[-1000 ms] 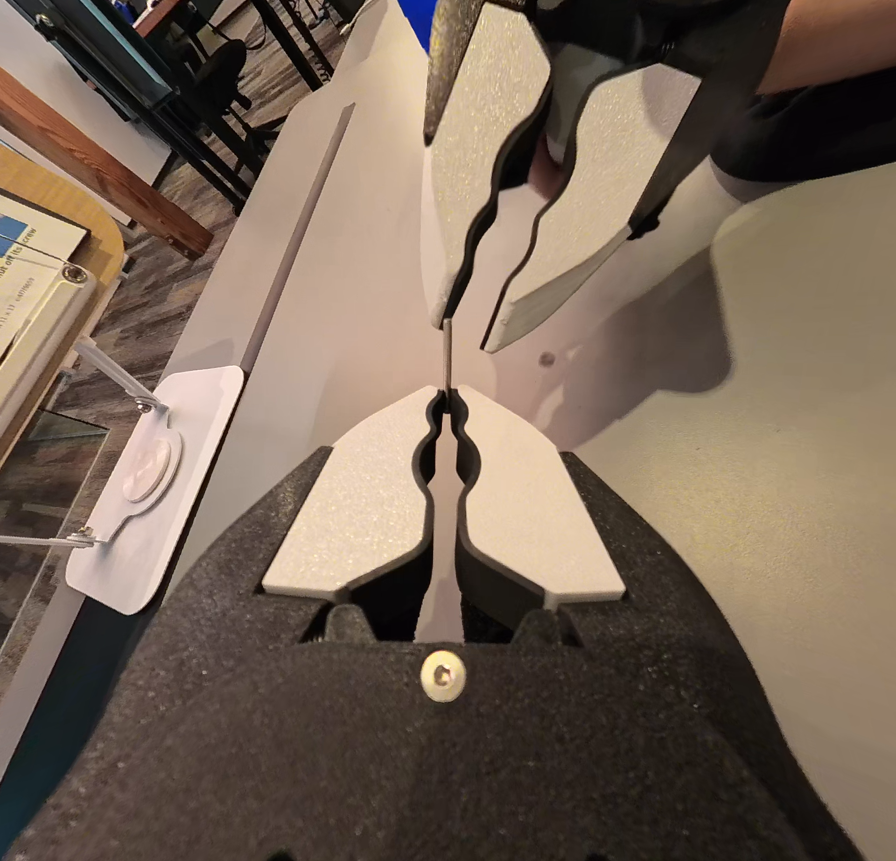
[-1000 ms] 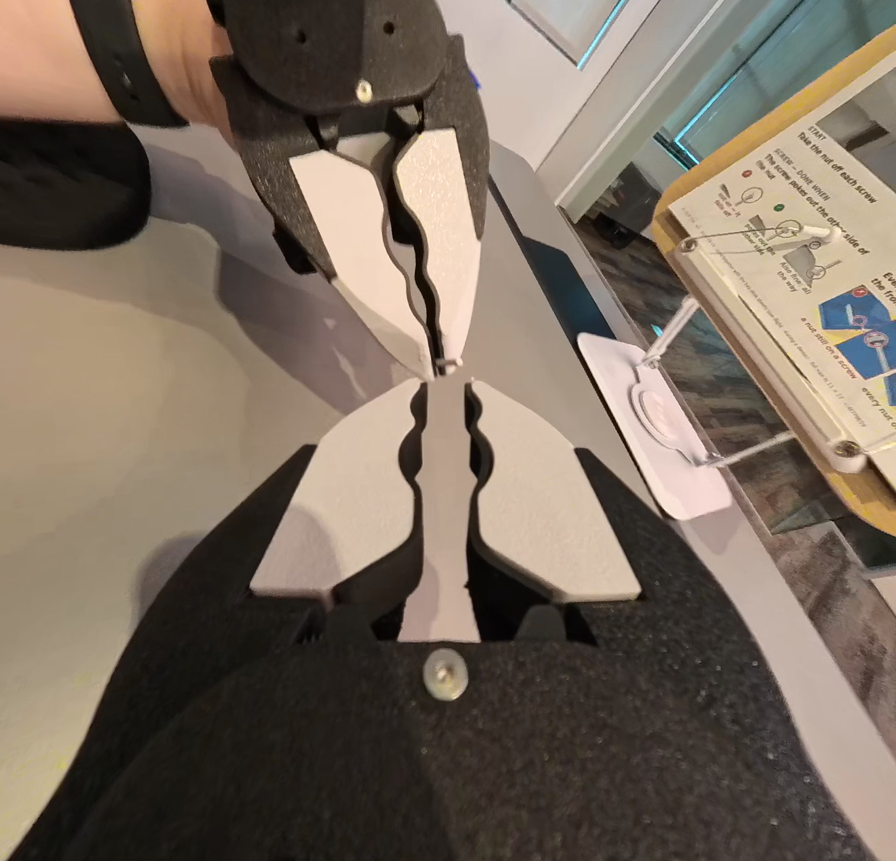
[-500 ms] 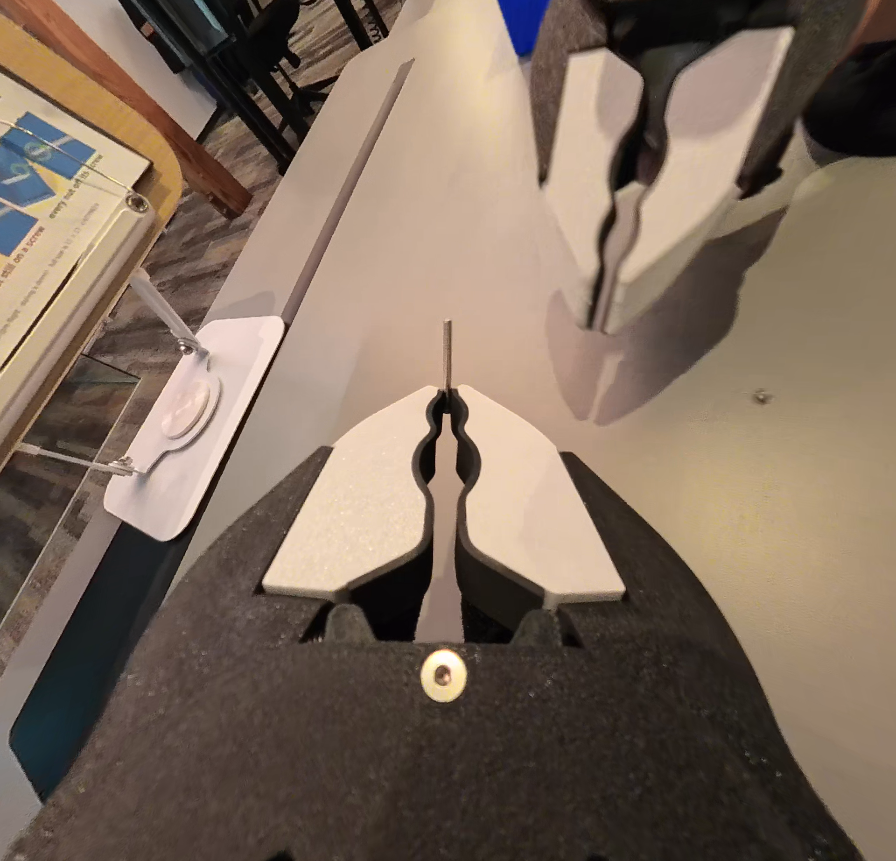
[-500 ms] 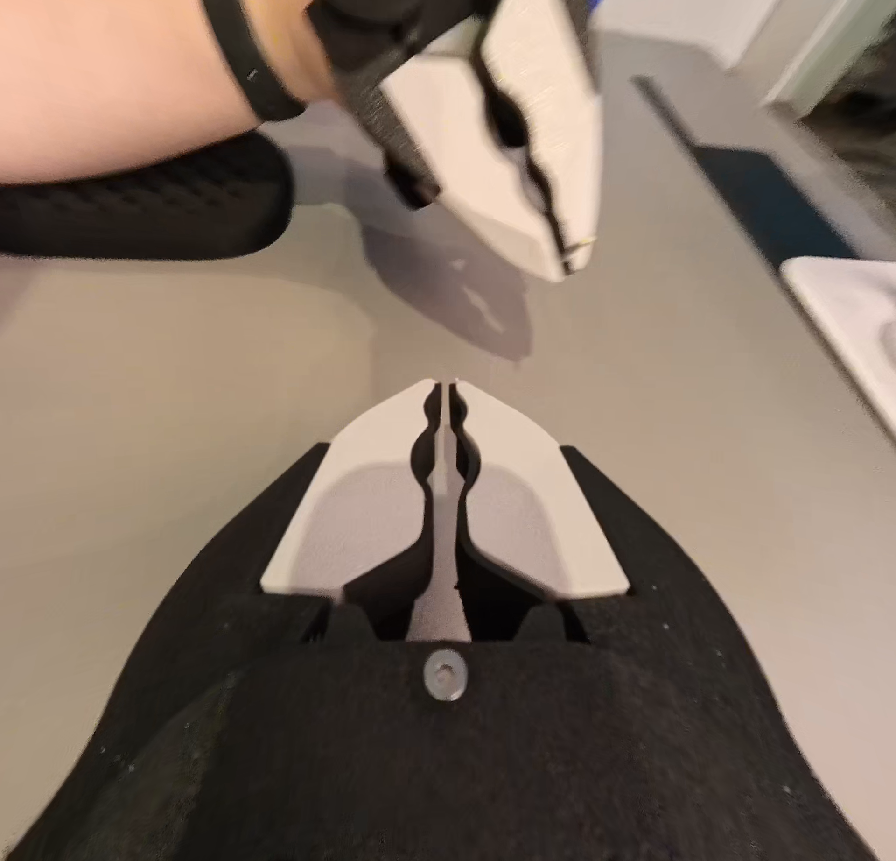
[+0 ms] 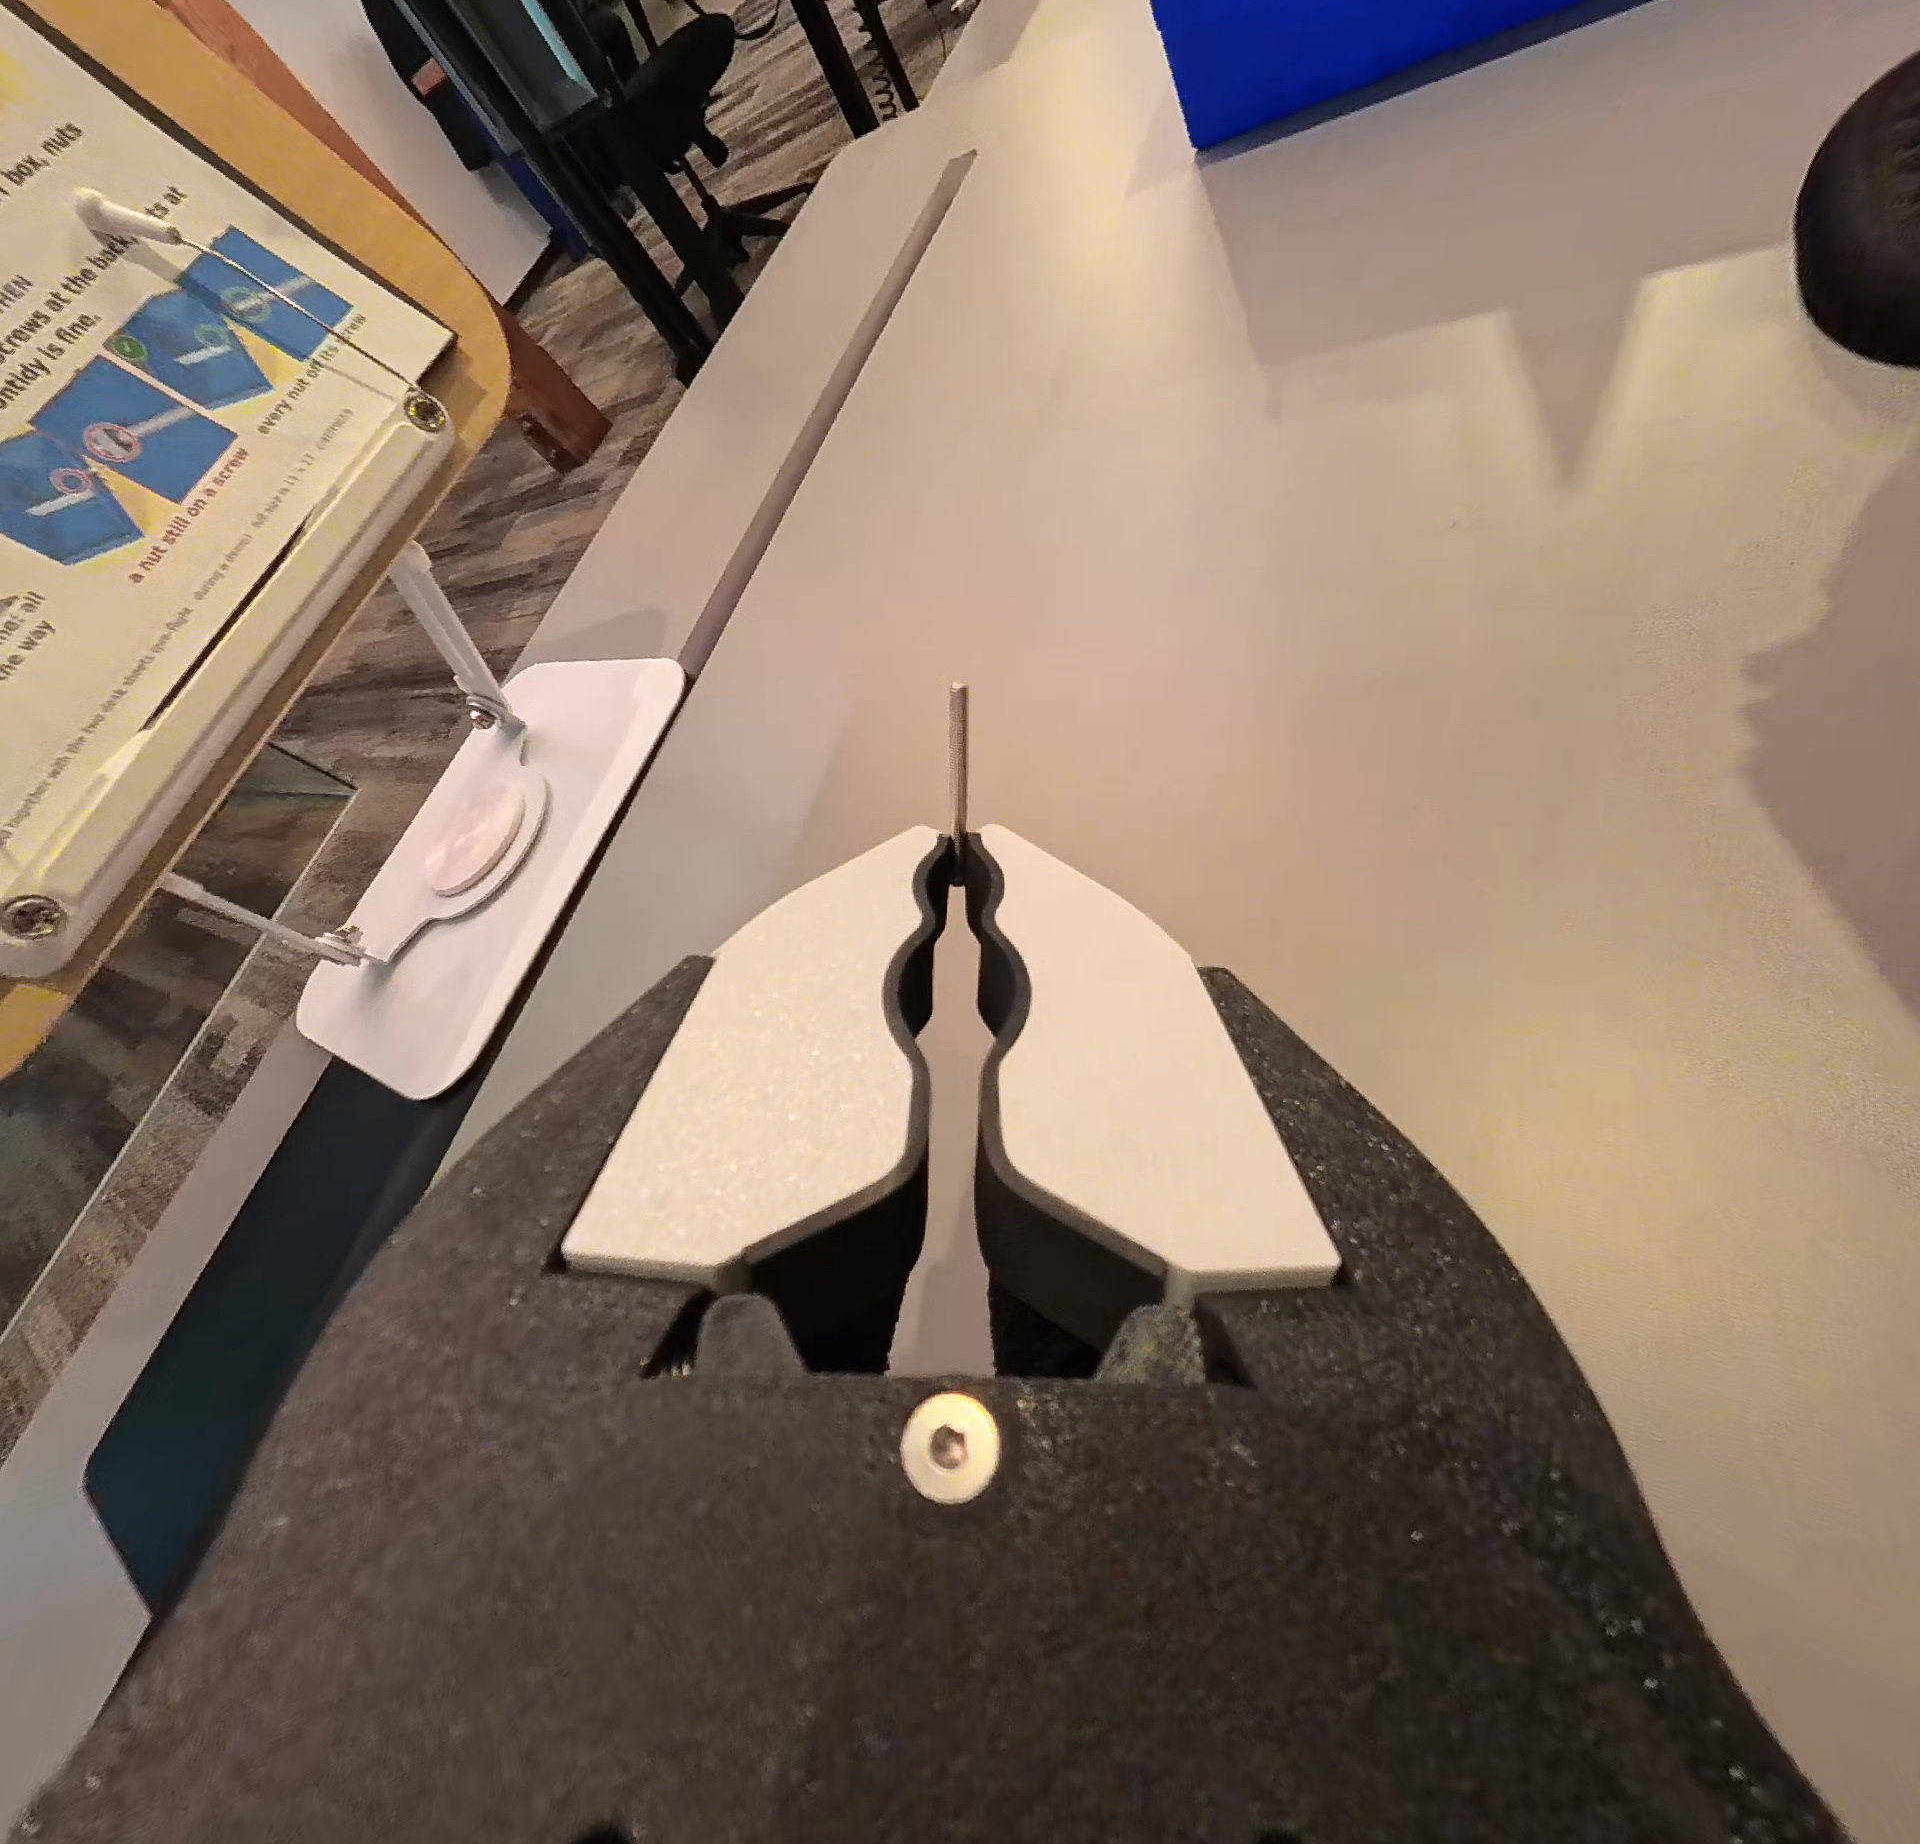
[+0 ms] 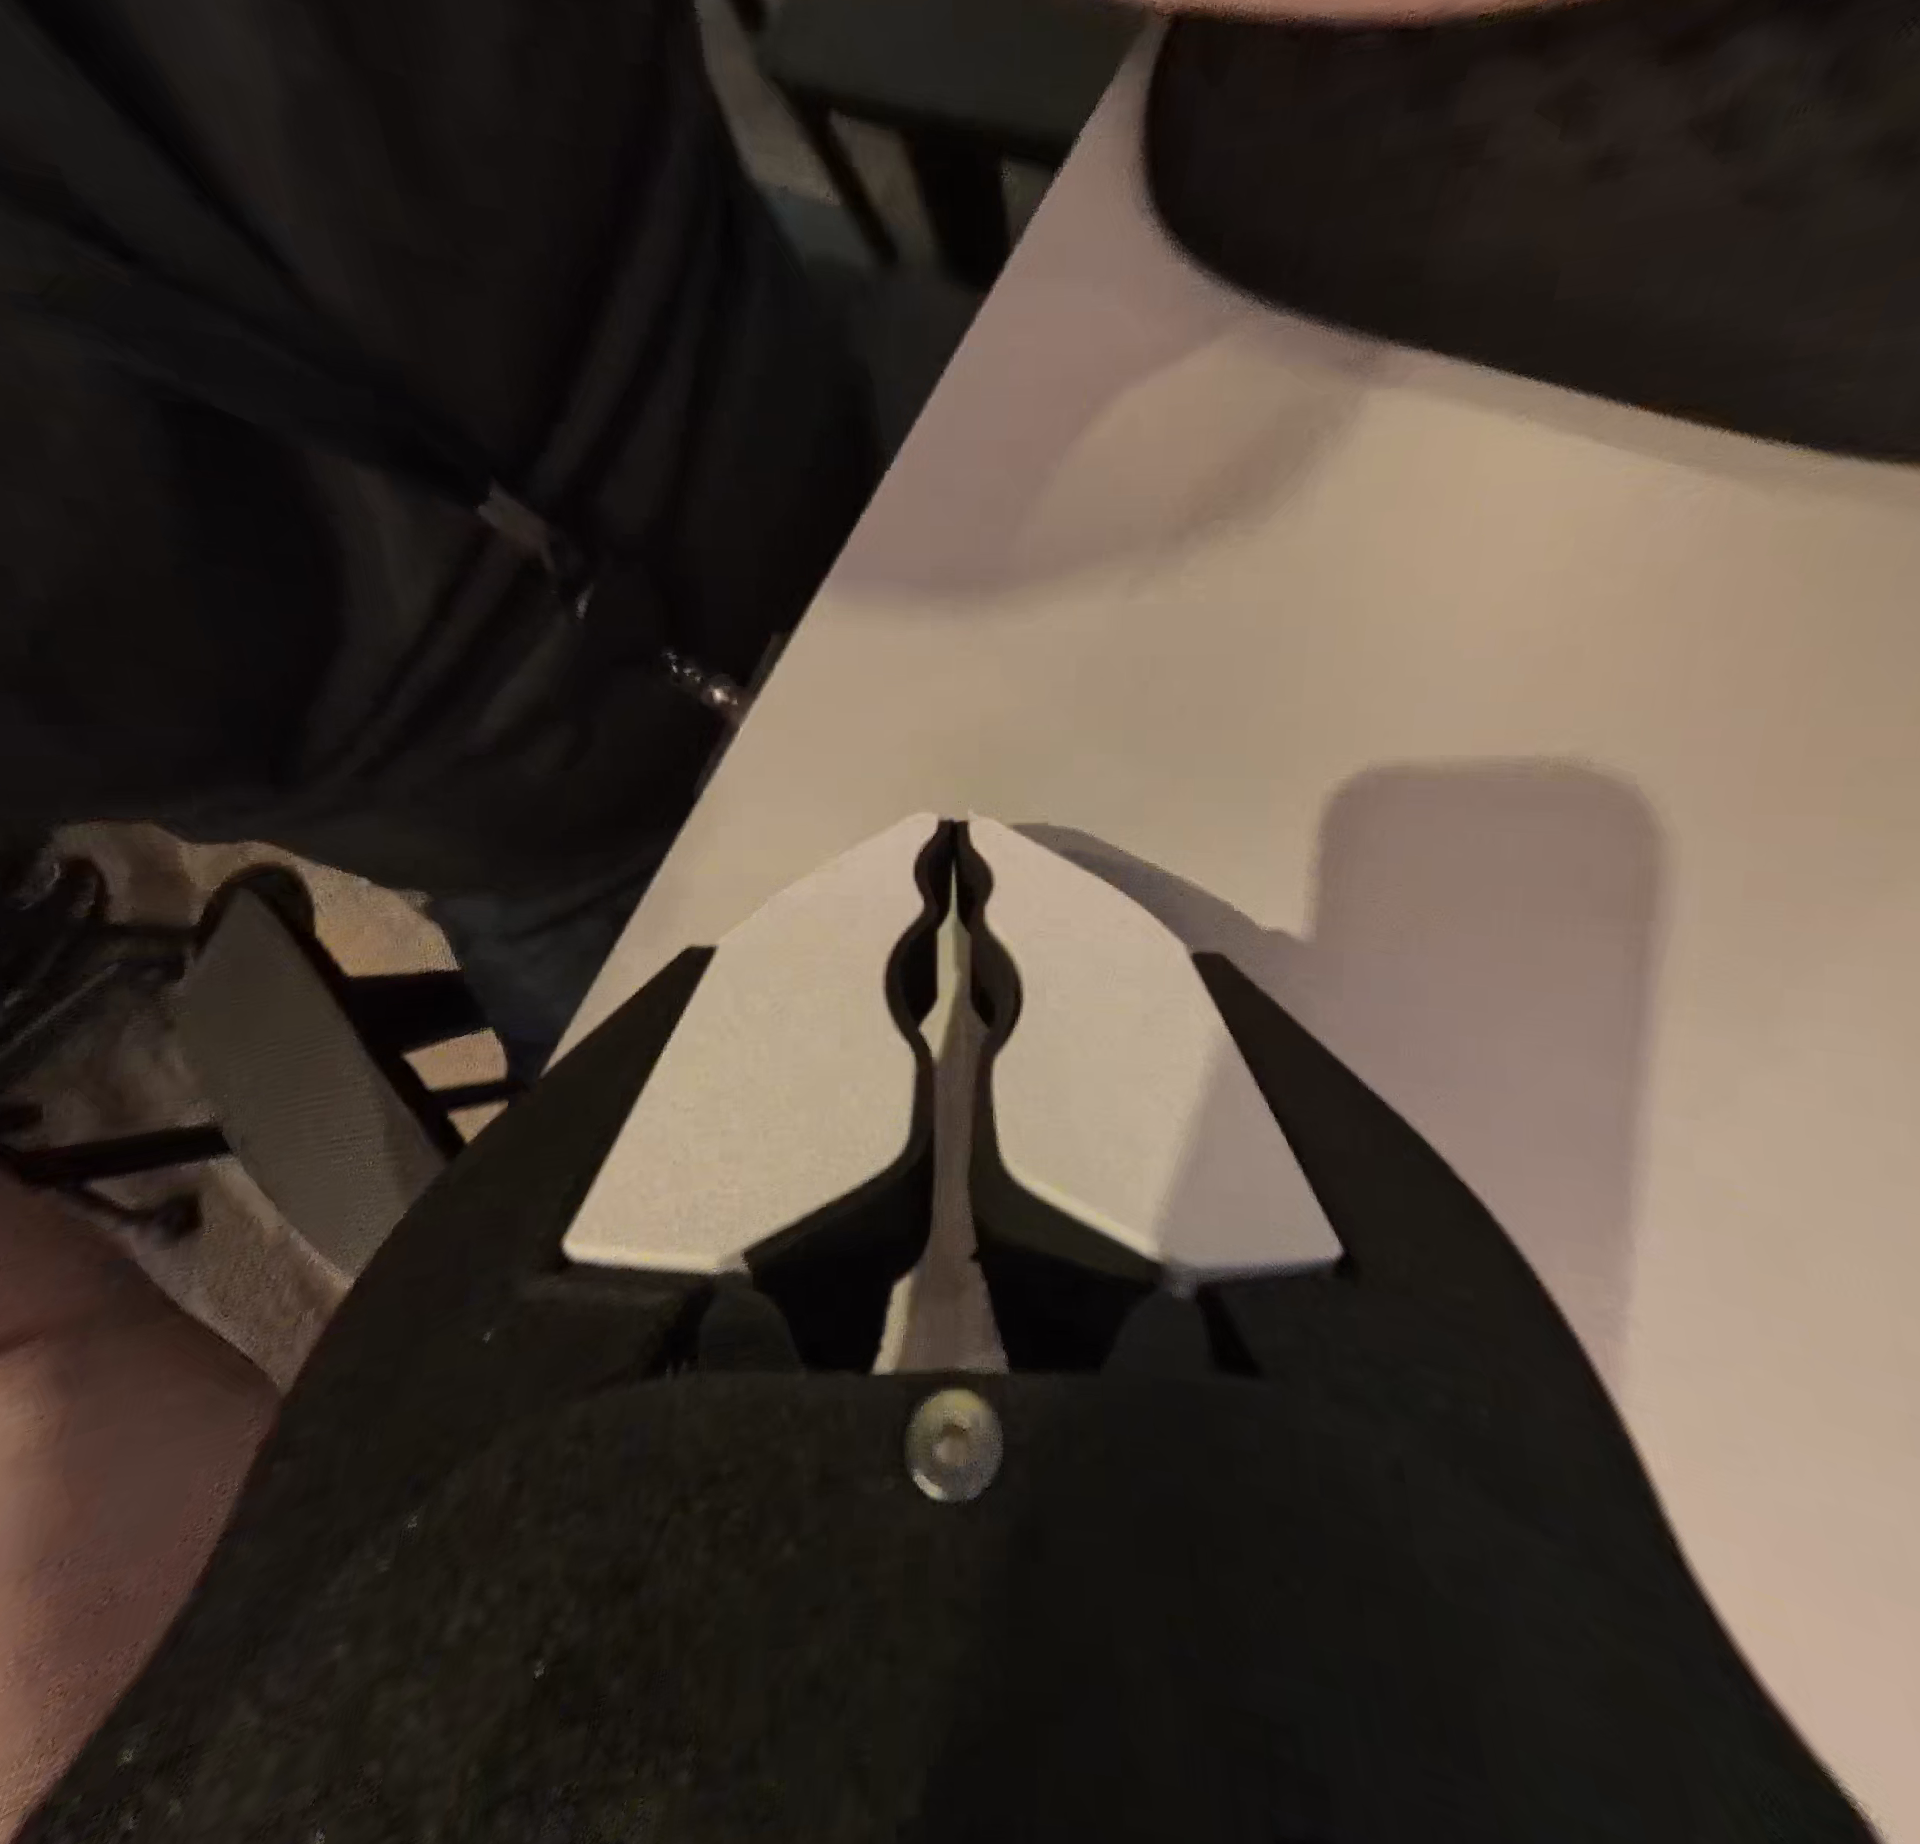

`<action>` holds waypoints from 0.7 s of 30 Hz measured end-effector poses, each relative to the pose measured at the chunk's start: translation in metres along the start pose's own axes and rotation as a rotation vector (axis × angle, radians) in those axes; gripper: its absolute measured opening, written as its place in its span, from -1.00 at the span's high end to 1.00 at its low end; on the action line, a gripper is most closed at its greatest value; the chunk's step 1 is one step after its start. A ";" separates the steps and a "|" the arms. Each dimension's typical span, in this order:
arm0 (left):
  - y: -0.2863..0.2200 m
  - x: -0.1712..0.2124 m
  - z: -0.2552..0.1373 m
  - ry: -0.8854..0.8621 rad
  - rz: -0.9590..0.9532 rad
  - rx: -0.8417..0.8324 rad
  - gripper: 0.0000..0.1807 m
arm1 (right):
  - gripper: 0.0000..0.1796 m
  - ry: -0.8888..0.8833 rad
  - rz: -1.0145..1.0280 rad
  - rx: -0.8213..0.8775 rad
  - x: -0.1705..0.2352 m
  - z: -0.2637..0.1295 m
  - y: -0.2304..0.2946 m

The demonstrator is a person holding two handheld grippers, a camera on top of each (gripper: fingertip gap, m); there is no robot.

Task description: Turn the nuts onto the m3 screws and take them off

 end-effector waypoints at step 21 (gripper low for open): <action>0.005 -0.009 -0.011 -0.058 -0.009 -0.018 0.98 | 0.94 0.032 -0.012 0.374 0.026 -0.017 -0.007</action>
Point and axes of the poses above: each gripper's, where its closed fingertips meet, z out along the fingers, x out of its underside, y = z × x across the jaws, the point moved 4 cm from there along -z, back along the fingers, and after that the axes turned 3 degrees about -y, right-handed, at the moved point
